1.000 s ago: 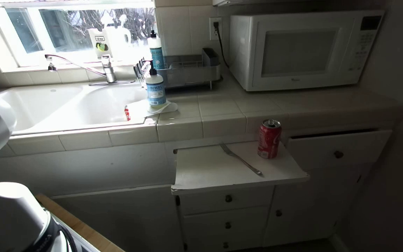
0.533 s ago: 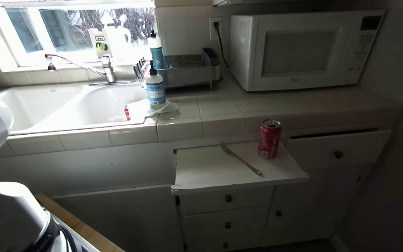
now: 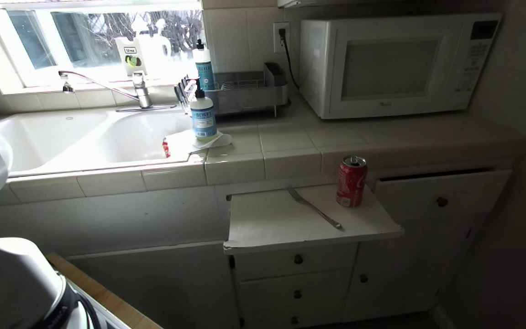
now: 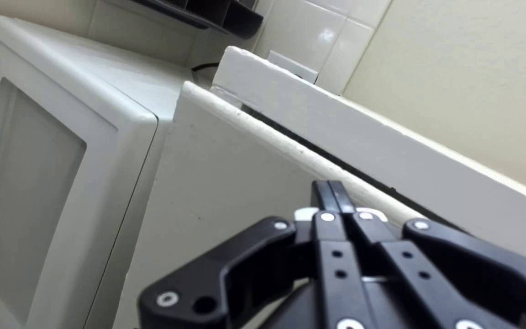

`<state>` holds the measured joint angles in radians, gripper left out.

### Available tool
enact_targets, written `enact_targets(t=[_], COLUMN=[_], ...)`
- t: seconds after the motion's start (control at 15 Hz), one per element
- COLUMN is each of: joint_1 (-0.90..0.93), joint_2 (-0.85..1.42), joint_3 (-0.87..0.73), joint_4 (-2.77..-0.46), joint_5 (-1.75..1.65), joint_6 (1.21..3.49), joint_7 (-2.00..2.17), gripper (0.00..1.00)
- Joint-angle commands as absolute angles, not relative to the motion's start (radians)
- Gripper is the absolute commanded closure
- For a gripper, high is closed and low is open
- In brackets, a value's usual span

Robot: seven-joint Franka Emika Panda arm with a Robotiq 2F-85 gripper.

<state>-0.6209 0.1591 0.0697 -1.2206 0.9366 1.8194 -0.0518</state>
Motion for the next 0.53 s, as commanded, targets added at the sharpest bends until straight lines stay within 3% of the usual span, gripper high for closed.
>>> enact_targets(t=[0.0,0.47], joint_1=[-0.619,-0.604], joint_2=[0.171,0.208], joint_3=[0.08,0.106], joint_4=[-1.232,-1.234], joint_5=[0.983,1.039], joint_6=[1.812,1.833], joint_7=[-0.004,0.072], gripper=[1.0,1.0])
